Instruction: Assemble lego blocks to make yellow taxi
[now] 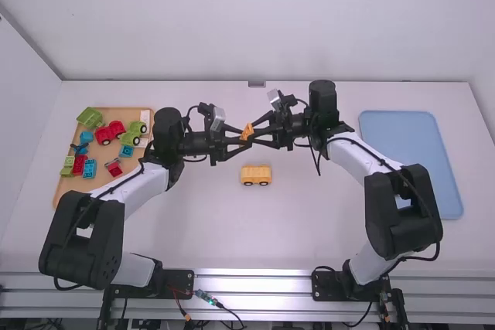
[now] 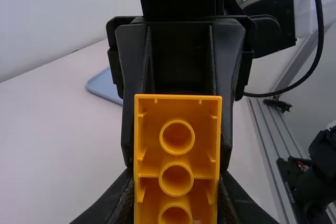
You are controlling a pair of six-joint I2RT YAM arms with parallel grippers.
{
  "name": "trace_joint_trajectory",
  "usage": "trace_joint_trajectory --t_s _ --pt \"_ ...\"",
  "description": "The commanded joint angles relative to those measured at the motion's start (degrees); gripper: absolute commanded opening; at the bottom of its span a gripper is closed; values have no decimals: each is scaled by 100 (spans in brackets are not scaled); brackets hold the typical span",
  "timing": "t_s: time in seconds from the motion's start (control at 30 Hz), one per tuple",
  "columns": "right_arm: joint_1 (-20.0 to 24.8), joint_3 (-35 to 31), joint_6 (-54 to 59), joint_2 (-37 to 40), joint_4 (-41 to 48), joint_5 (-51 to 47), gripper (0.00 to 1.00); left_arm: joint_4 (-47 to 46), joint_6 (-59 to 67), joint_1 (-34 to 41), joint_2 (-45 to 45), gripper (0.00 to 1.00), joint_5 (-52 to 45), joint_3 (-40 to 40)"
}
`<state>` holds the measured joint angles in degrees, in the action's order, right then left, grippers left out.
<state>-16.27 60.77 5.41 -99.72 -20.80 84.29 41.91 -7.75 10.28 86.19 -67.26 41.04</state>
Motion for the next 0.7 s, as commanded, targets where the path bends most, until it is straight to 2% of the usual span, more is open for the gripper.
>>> trace_joint_trajectory --t_s 0.0,0.27,0.3,0.37,0.4,0.43,0.47,0.53,0.57,0.67 --pt "-103 94 -4 -53 0 507 21 42 68 20 17 2 243 -20" --pt "-103 94 -28 -53 -2 509 7 24 15 28 17 3 404 -20" --pt "-103 94 -20 -53 0 509 2 -2 -74 15 17 21 542 -20" --pt "-103 94 -28 -53 -2 507 1 -4 -98 33 17 49 520 -20" --pt "-103 94 -28 -53 -4 507 0 -2 -96 33 17 50 516 -20" --pt "-103 94 -28 -53 -4 505 0 2 -81 26 17 59 518 -17" --pt "-103 94 -17 -53 -9 505 0 -4 -37 -2 17 74 518 -20" --pt "-66 116 -85 -53 -22 400 0 -11 -39 -20 17 93 520 -20" --pt "-17 138 -225 -53 -31 273 0 -4 -37 -22 17 99 520 -20" --pt "90 190 -533 -53 -157 61 0 -2 -33 -20 17 99 522 -17"
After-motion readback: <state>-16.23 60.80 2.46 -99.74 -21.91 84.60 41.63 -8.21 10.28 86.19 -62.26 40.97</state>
